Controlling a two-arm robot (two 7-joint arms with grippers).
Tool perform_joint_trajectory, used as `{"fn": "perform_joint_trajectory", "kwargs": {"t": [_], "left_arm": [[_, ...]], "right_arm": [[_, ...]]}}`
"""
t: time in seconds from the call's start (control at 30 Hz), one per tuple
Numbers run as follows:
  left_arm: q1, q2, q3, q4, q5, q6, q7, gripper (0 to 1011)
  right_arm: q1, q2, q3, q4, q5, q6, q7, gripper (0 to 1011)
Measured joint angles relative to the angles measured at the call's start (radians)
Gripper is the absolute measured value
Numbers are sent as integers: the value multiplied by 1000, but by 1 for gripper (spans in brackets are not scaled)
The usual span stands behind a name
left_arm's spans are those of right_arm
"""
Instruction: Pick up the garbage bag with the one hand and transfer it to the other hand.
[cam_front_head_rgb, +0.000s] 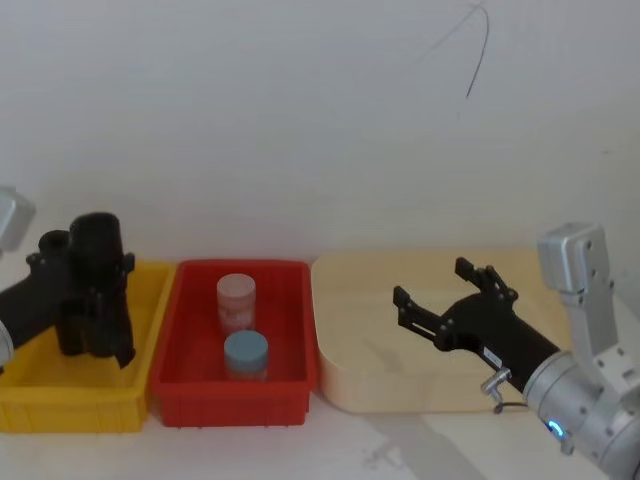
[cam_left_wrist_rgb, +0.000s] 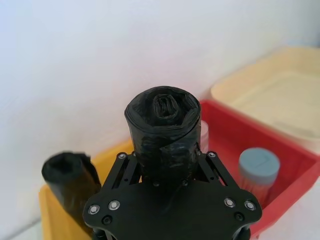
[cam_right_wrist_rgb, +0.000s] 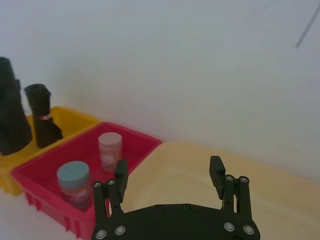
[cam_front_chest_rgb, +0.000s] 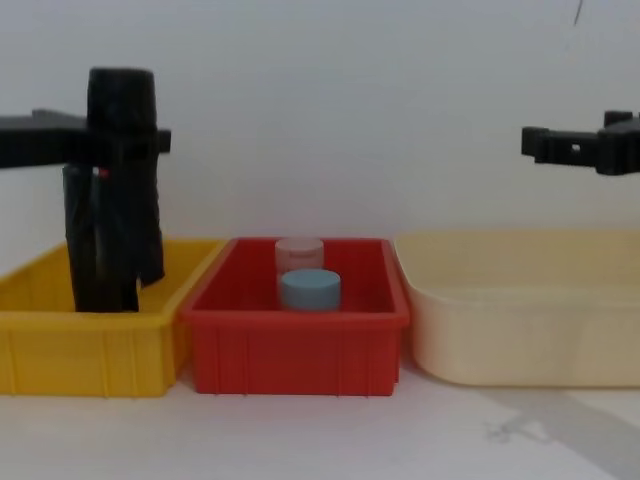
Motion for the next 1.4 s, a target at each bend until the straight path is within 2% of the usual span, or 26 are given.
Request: {"fn": "perform_joint_trajectory", "kwargs": {"t": [0.3,0.6,0.87,0.97,1.4], "left_arm": [[-25,10,-10,-52,-52,38,-44,366],[-49,5,-4,-70,-114,71,-107,366],[-77,-10,21,-65,-169,91,-182,366],[-93,-20,40,-51,-189,92,-222,366],[-152,-61,110,6,-219,66,-333,366]], "right_arm": [[39,40,-10,-12,35,46,82,1001],[43,59,-18,-22,72,107,117,1001],[29,72,-23,-29,118,164,146,1001],[23,75,-25,-29,140,179,160,1001],[14,77,-36,-27,191,194,203,1001]]}}
